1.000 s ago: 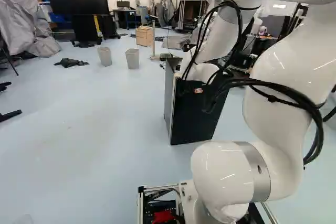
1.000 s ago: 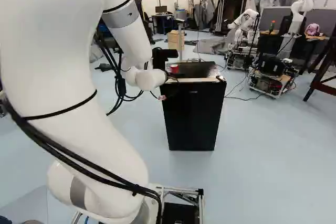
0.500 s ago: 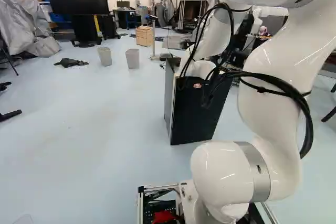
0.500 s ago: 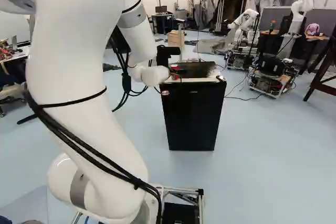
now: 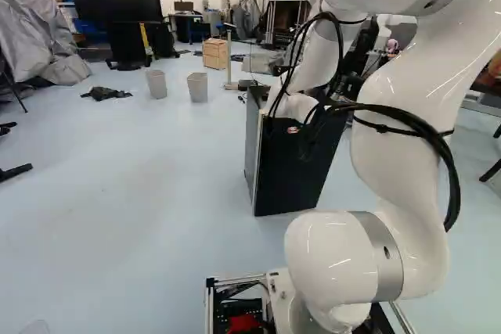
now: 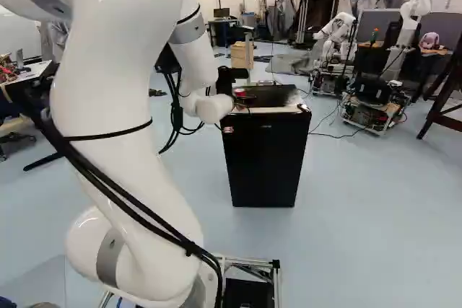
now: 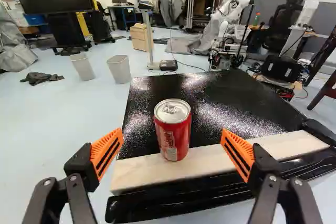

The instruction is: Grab a drink from the fridge

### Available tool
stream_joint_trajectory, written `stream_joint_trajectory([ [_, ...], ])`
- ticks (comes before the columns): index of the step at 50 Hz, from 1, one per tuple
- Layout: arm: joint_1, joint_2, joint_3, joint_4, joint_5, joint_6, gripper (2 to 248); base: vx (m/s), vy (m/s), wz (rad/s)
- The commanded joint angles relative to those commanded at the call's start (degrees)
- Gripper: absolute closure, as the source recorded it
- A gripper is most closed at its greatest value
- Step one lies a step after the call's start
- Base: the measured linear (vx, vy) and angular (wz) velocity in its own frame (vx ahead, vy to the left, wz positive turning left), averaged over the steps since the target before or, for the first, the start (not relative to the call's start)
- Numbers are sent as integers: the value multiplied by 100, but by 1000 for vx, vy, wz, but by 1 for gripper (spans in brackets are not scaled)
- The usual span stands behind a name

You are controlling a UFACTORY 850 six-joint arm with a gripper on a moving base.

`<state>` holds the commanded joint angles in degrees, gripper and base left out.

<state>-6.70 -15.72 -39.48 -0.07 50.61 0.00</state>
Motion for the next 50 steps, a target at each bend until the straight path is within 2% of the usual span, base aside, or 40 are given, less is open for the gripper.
stream_joint_trajectory([
  [19, 21, -488, -354, 0, 405, 0, 3, 0, 0, 0],
  [36, 24, -550, -416, 0, 480, 0, 3, 0, 0, 0],
  [37, 24, -550, -416, 0, 480, 0, 27, 0, 0, 0],
  [42, 24, -550, -416, 0, 480, 0, 27, 0, 0, 0],
  [43, 24, -550, -416, 0, 480, 0, 65, 0, 0, 0],
  [47, 24, -550, -416, 0, 480, 0, 65, 0, 0, 0],
  [48, 24, -550, -416, 0, 480, 0, 103, 0, 0, 0],
  [50, 24, -550, -416, 0, 480, 0, 103, 0, 0, 0],
])
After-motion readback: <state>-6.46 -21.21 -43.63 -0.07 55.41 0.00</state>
